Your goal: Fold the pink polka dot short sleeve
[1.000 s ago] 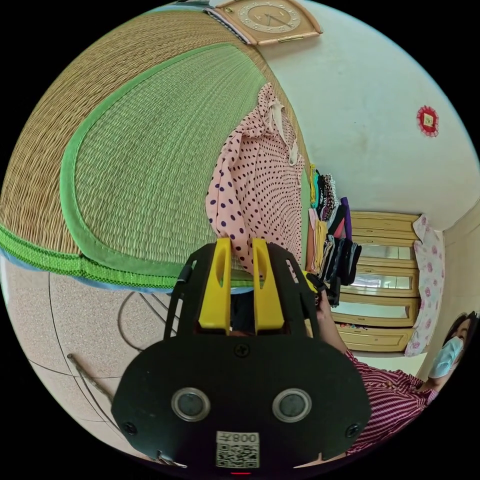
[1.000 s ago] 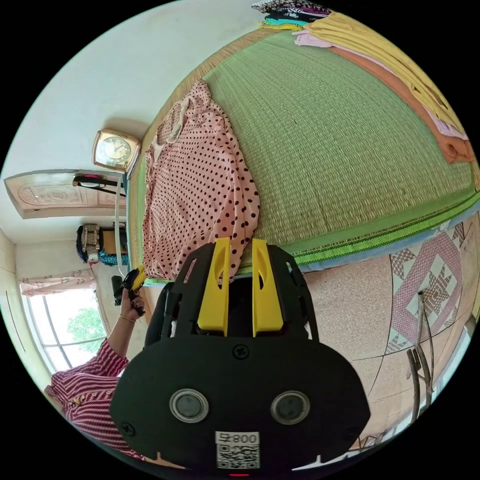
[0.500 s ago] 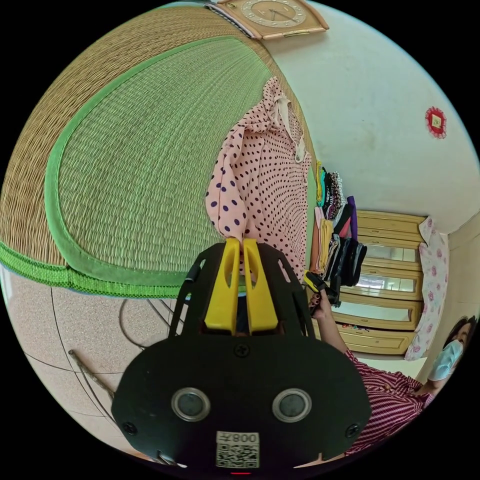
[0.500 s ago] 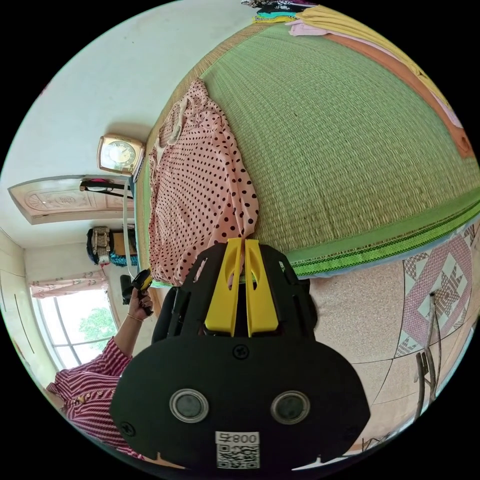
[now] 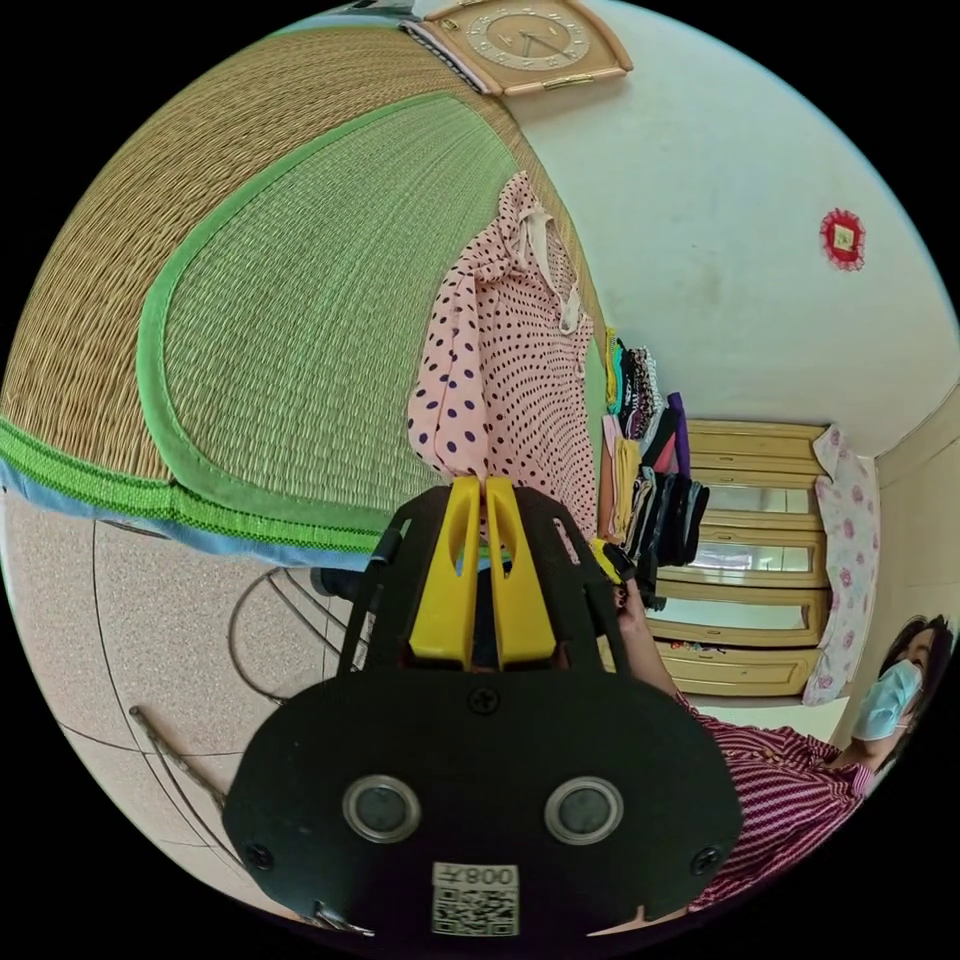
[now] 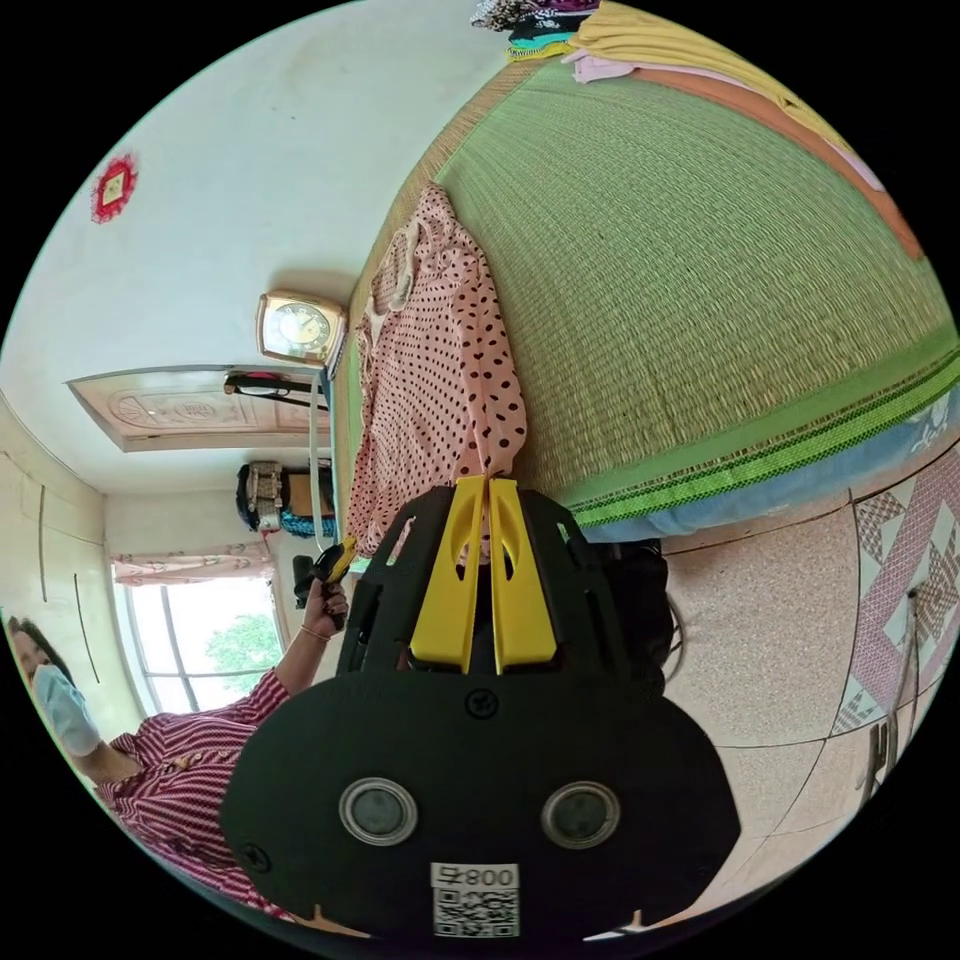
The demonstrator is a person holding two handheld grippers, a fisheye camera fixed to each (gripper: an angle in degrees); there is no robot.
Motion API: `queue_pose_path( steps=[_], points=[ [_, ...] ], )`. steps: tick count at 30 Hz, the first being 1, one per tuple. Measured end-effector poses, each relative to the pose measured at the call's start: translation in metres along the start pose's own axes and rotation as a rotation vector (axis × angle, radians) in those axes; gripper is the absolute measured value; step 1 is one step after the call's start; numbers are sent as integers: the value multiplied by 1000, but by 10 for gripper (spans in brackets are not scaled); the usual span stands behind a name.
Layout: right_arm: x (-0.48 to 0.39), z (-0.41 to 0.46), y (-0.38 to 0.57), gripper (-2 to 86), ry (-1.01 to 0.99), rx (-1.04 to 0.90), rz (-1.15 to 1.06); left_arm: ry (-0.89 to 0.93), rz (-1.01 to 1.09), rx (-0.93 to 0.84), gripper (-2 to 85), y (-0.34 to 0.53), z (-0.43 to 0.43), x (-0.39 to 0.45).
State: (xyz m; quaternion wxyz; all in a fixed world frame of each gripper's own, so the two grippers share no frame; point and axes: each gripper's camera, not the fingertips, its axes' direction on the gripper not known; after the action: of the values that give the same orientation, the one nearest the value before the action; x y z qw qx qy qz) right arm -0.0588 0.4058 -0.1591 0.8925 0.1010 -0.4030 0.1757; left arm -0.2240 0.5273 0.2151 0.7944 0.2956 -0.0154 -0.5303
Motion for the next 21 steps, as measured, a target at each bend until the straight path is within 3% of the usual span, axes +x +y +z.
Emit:
queue_pose_path(
  steps=[21],
  points=[
    [1,-132,82,2,-215,89,-214,270,132,98,5,115,-61,-81]
  ],
)
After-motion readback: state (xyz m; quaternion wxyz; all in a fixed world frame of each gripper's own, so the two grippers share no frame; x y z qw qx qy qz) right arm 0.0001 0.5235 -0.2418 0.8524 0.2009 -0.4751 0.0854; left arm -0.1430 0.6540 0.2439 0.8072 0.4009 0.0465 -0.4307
